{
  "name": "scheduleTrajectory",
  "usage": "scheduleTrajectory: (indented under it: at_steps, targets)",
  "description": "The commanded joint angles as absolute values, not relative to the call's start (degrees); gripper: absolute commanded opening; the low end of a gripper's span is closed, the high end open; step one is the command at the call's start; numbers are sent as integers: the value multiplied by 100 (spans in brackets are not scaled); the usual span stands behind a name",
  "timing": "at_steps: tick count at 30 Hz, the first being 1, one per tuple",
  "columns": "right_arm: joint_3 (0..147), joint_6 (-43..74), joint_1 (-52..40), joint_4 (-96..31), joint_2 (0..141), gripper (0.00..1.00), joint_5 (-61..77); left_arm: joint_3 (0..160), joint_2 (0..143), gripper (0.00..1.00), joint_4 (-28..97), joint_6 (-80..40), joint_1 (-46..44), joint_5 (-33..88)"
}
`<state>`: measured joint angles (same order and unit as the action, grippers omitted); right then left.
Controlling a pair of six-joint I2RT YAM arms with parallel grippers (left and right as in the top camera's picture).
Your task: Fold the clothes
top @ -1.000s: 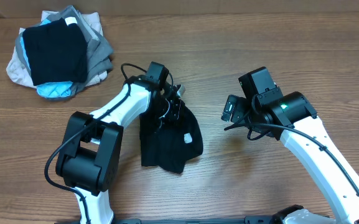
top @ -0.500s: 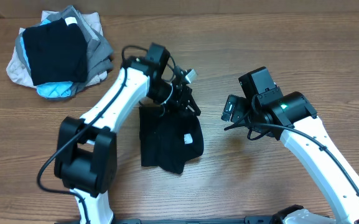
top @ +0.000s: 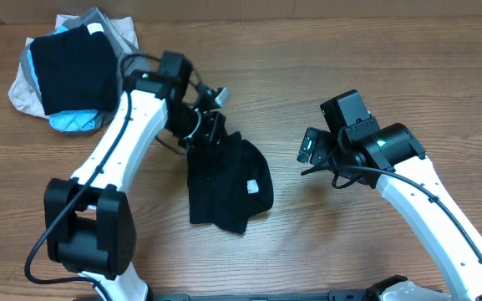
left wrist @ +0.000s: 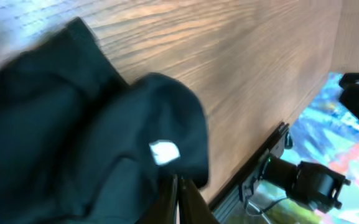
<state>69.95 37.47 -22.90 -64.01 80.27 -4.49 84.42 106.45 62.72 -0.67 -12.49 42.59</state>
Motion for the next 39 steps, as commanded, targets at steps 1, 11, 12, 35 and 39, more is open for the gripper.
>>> scheduleTrajectory:
  at_steps: [1,11,12,35,39]
  targets:
    - [7046,3774,-2274,-6375,8049,100,-486,7817,10770,9,5701,123,-1059,5061]
    - [7046,3774,-2274,-6335,8049,100,-489,6912,12031,11,3527,-370,-1142,6751]
    - [7046,3774,-2274,-6335,8049,100,-489,6912,12208,11,3356,-443,-1144,6842]
    - [7046,3774,-2274,-6377,8049,100,-449,6928,9824,13,3955,-729,-1024,6692]
    - [7046,3774,-2274,-6377,8049,100,-416,6904,9751,12,5249,-10,-1035,6198]
